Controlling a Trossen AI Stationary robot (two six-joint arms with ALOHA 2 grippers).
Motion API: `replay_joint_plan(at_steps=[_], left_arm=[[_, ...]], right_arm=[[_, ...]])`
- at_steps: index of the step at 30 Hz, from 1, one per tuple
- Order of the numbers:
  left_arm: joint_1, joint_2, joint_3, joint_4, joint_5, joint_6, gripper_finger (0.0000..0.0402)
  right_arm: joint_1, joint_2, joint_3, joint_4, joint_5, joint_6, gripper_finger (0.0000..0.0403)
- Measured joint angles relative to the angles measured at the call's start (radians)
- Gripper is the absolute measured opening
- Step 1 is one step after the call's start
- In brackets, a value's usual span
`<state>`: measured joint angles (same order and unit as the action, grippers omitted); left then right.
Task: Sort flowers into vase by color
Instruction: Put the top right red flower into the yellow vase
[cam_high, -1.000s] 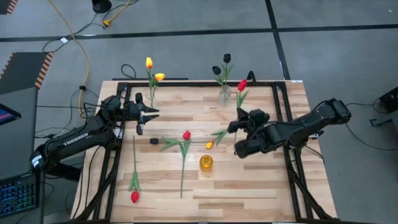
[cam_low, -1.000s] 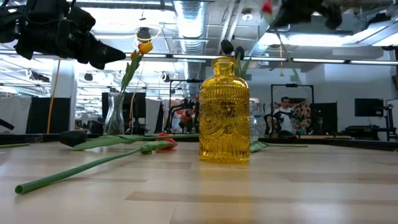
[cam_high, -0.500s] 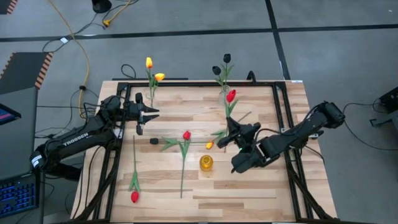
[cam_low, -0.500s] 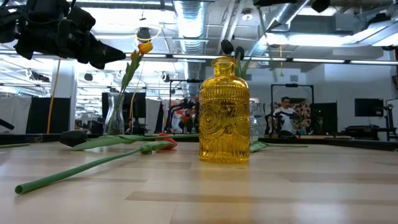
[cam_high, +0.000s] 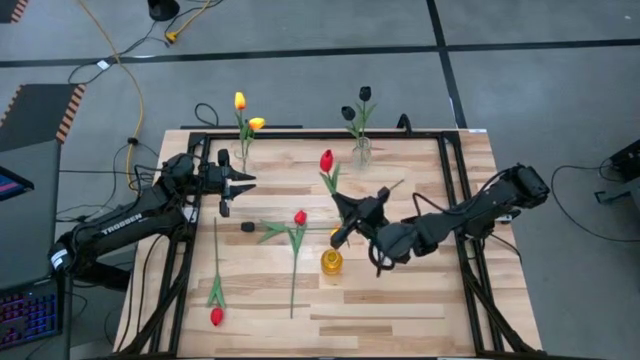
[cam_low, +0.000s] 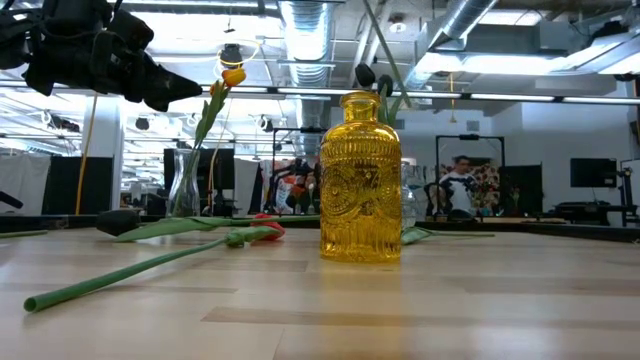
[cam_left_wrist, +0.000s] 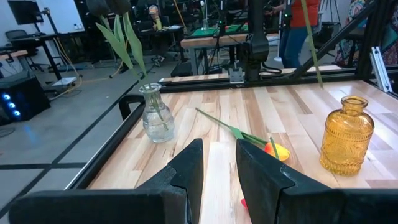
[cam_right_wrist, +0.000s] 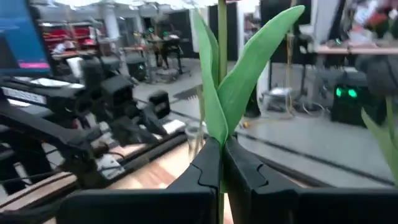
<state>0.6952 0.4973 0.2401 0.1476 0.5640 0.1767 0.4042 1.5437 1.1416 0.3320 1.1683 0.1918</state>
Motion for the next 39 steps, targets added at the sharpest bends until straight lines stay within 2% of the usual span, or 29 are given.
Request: replay_joint_plan(at_steps=[5, 8, 10, 18, 30, 39], left_arm=[[0.000, 0.000, 0.000, 0.000, 0.000, -0.001, 0.0084], [0.000, 0.000, 0.000, 0.000, 0.000, -0.001, 0.0084], [0.000, 0.000, 0.000, 0.000, 0.000, -0.001, 0.0084], [0.000, 0.000, 0.000, -0.001, -0.001, -0.001, 0.0084], [0.000, 0.000, 0.000, 0.000, 0.000, -0.003, 0.0084], [0.000, 0.000, 0.000, -0.001, 0.000, -0.004, 0.0084]], right_arm=[[0.008, 0.000, 0.000, 0.138, -0.140, -0.129, 0.0036], [0.010, 0.003, 0.000, 0.177, -0.233, -0.148, 0.0036], [0.011, 0.024, 0.000, 0.214, -0.259, -0.157, 0.0036], [0.015, 0.101, 0.000, 0.386, -0.281, -0.313, 0.0036], [0.056, 0.098, 0.000, 0.381, -0.281, -0.268, 0.0036], [0.044, 0.098, 0.000, 0.327, -0.281, -0.243, 0.0036]])
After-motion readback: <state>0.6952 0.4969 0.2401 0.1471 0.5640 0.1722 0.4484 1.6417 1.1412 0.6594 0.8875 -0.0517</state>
